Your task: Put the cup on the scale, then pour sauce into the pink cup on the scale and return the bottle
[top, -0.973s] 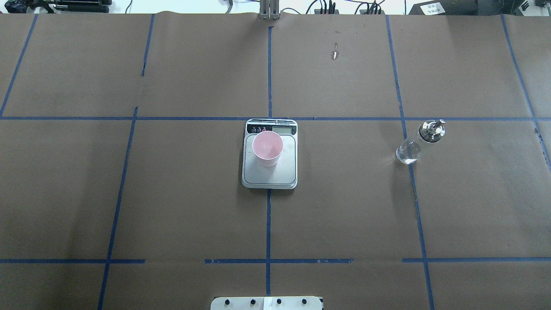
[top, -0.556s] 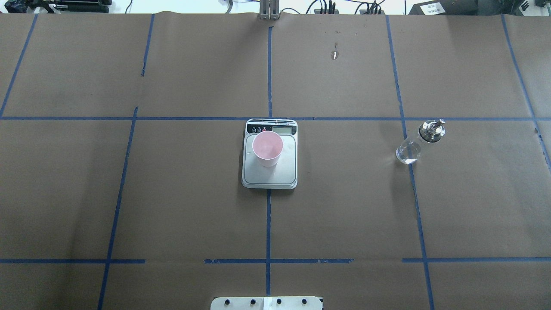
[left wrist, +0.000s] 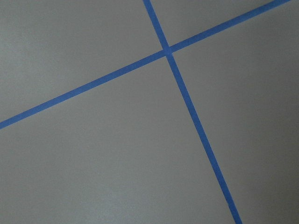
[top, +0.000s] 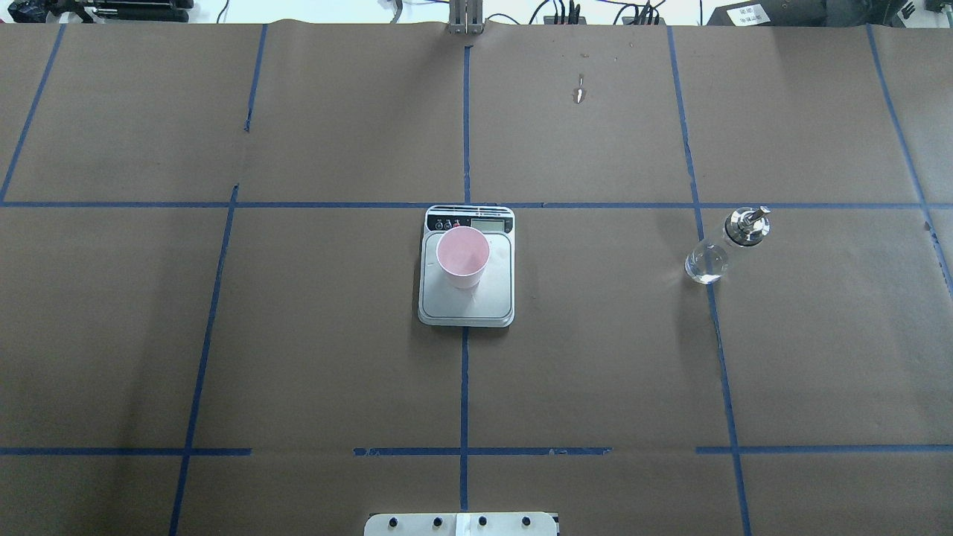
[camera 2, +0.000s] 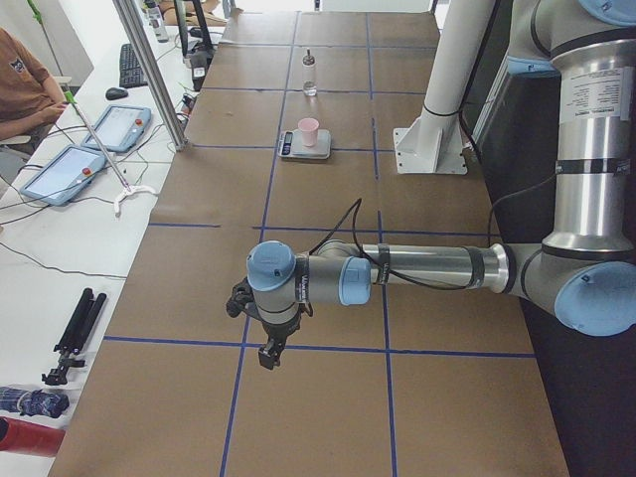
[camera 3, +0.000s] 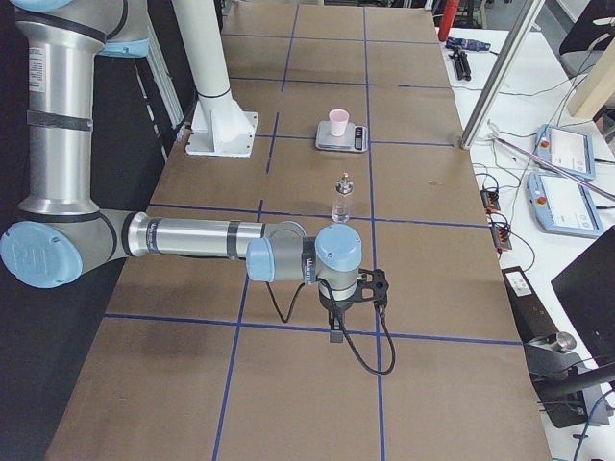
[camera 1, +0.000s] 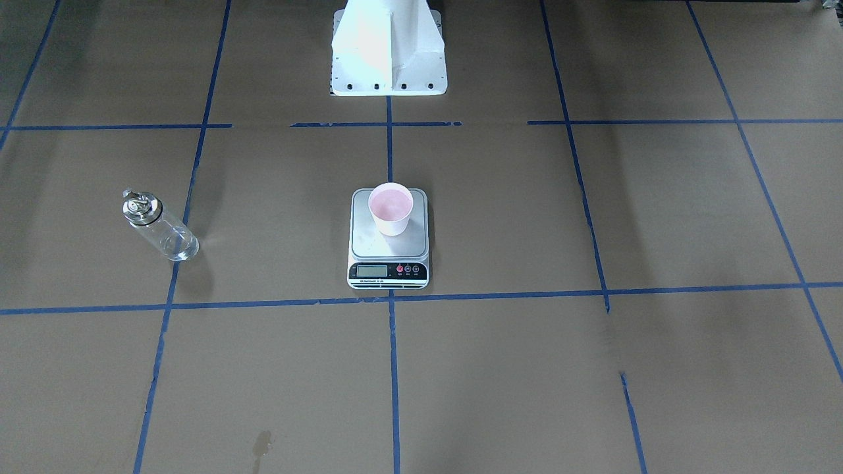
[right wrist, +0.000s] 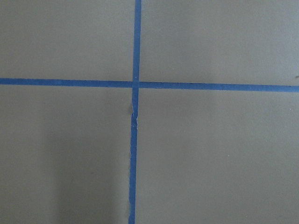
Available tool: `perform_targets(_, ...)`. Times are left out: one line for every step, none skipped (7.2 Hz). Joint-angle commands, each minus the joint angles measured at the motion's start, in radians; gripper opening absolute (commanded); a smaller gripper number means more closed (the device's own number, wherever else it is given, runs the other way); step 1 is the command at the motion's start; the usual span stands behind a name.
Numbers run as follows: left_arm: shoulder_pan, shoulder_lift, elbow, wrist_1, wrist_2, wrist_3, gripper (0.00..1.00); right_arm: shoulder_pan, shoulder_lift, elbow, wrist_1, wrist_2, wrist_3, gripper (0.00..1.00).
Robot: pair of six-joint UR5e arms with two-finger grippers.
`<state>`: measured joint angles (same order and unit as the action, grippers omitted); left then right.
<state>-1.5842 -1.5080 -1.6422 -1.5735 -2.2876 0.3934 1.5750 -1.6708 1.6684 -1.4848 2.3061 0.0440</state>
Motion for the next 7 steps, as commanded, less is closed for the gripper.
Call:
perform_targets(-0.014,-0.006,-0.001,-0.006,-0.004,-0.119,1.00,0.000,0.002,-0.001,0.006,0.001,0.008,1.00)
perform_targets(-0.014,-0.008,0.001,-0.008,-0.053,-0.211,1.00,0.000,0.002,-0.001,0.006,0.001,0.011,1.00)
perform_targets(-0.014,-0.008,-0.001,-0.010,-0.079,-0.273,1.00,-0.001,0.002,-0.001,0.006,0.001,0.014,1.00)
perform_targets(-0.014,-0.008,-0.001,-0.008,-0.079,-0.277,1.00,-0.001,0.003,-0.001,0.006,0.001,0.028,1.00)
perform_targets(-0.014,-0.009,-0.001,-0.008,-0.079,-0.277,1.00,0.000,0.003,-0.001,0.006,0.001,0.030,1.00)
perform_targets(-0.014,-0.008,-0.001,-0.008,-0.081,-0.277,1.00,0.000,0.005,0.002,0.006,0.001,0.030,1.00)
perform_targets(-0.014,-0.008,-0.001,-0.008,-0.079,-0.277,1.00,0.000,0.005,0.002,0.006,0.002,0.030,1.00)
